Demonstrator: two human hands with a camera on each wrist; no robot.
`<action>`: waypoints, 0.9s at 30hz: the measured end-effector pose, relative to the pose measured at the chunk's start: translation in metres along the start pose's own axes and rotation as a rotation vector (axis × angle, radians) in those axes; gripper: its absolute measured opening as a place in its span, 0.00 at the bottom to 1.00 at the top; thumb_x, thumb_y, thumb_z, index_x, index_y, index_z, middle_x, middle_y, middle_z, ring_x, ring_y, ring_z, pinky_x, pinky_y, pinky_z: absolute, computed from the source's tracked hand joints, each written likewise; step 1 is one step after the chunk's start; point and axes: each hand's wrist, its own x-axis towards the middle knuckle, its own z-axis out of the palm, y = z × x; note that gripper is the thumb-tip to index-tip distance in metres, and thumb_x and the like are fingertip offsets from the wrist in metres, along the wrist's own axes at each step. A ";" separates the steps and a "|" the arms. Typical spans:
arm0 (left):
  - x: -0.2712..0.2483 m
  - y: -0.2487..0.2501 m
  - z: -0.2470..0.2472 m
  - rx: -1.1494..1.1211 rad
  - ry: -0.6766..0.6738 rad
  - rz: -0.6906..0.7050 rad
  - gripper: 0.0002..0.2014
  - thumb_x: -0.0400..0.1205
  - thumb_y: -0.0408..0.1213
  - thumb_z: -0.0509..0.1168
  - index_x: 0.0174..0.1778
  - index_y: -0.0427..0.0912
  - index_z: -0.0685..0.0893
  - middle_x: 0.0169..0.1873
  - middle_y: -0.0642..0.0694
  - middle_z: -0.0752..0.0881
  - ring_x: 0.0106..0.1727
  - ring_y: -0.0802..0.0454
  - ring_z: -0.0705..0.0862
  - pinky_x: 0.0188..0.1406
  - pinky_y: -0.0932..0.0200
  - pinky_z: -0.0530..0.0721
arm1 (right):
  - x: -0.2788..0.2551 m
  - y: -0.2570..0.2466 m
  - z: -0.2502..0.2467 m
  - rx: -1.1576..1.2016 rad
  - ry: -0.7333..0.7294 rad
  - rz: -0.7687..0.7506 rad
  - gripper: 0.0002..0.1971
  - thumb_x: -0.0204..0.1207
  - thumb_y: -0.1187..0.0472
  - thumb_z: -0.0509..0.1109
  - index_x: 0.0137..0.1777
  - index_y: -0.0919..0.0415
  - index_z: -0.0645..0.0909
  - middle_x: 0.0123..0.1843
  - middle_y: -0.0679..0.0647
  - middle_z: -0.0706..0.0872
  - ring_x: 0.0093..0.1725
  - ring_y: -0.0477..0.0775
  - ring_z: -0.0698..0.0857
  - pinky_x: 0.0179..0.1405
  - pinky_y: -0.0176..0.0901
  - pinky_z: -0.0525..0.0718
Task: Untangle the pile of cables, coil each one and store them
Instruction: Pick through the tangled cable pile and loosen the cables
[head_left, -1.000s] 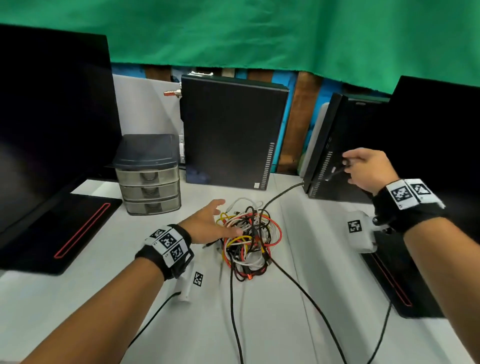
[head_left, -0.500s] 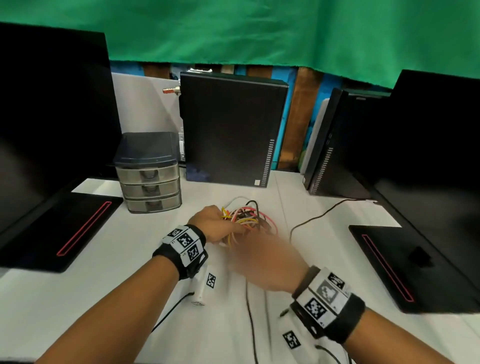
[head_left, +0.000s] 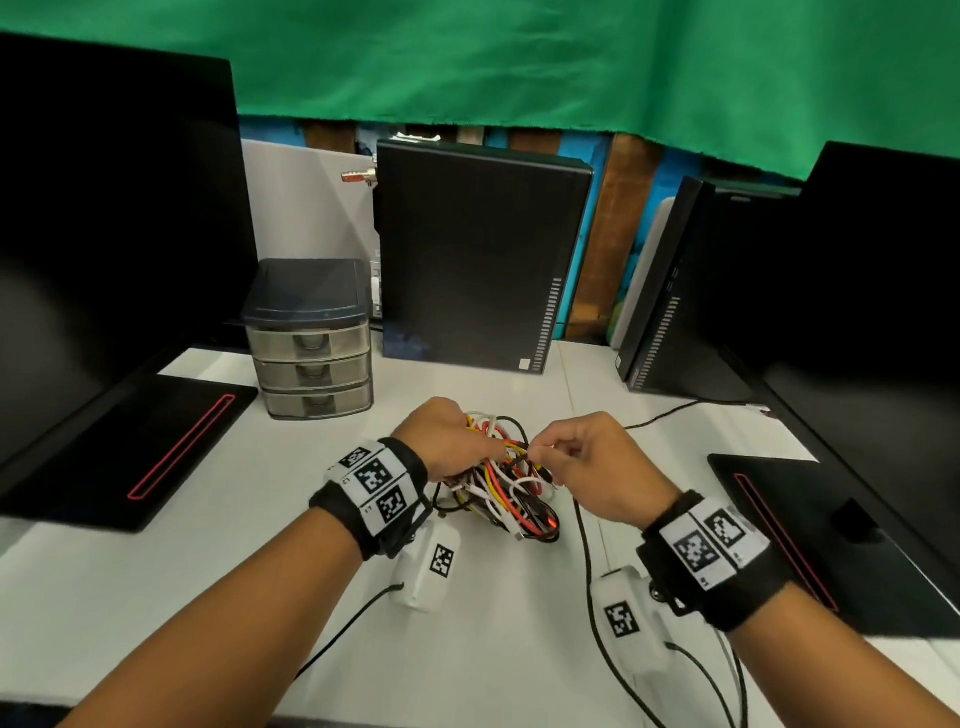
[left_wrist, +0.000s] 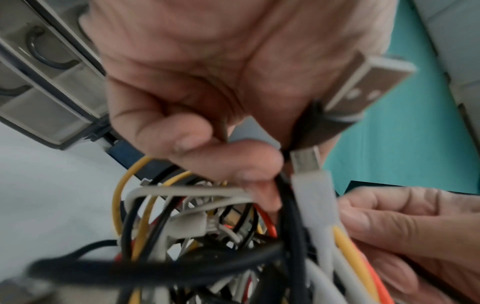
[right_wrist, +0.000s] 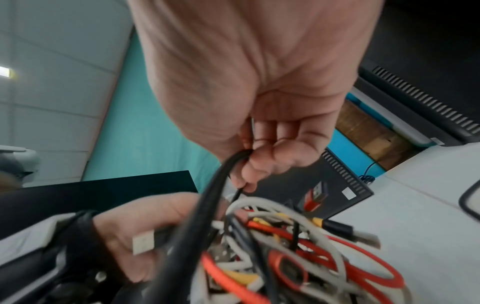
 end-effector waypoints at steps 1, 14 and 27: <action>0.000 0.001 0.001 -0.010 0.002 0.004 0.17 0.67 0.50 0.80 0.40 0.45 0.83 0.33 0.47 0.89 0.31 0.52 0.84 0.29 0.60 0.79 | 0.000 -0.001 0.004 0.007 -0.019 -0.021 0.09 0.83 0.61 0.72 0.44 0.54 0.92 0.36 0.60 0.89 0.31 0.45 0.80 0.35 0.41 0.82; -0.007 0.016 0.017 -0.138 0.083 0.071 0.14 0.72 0.44 0.76 0.45 0.44 0.79 0.31 0.45 0.88 0.26 0.49 0.86 0.30 0.55 0.87 | -0.027 -0.014 0.051 -0.538 0.185 -0.138 0.20 0.72 0.40 0.72 0.58 0.50 0.80 0.49 0.46 0.82 0.52 0.51 0.81 0.45 0.43 0.78; -0.029 -0.016 -0.048 -0.402 -0.017 0.372 0.29 0.72 0.53 0.79 0.68 0.56 0.80 0.55 0.56 0.89 0.56 0.65 0.86 0.52 0.68 0.83 | 0.000 0.008 0.018 0.695 0.215 0.255 0.12 0.72 0.59 0.76 0.42 0.70 0.84 0.37 0.67 0.89 0.35 0.60 0.87 0.36 0.47 0.82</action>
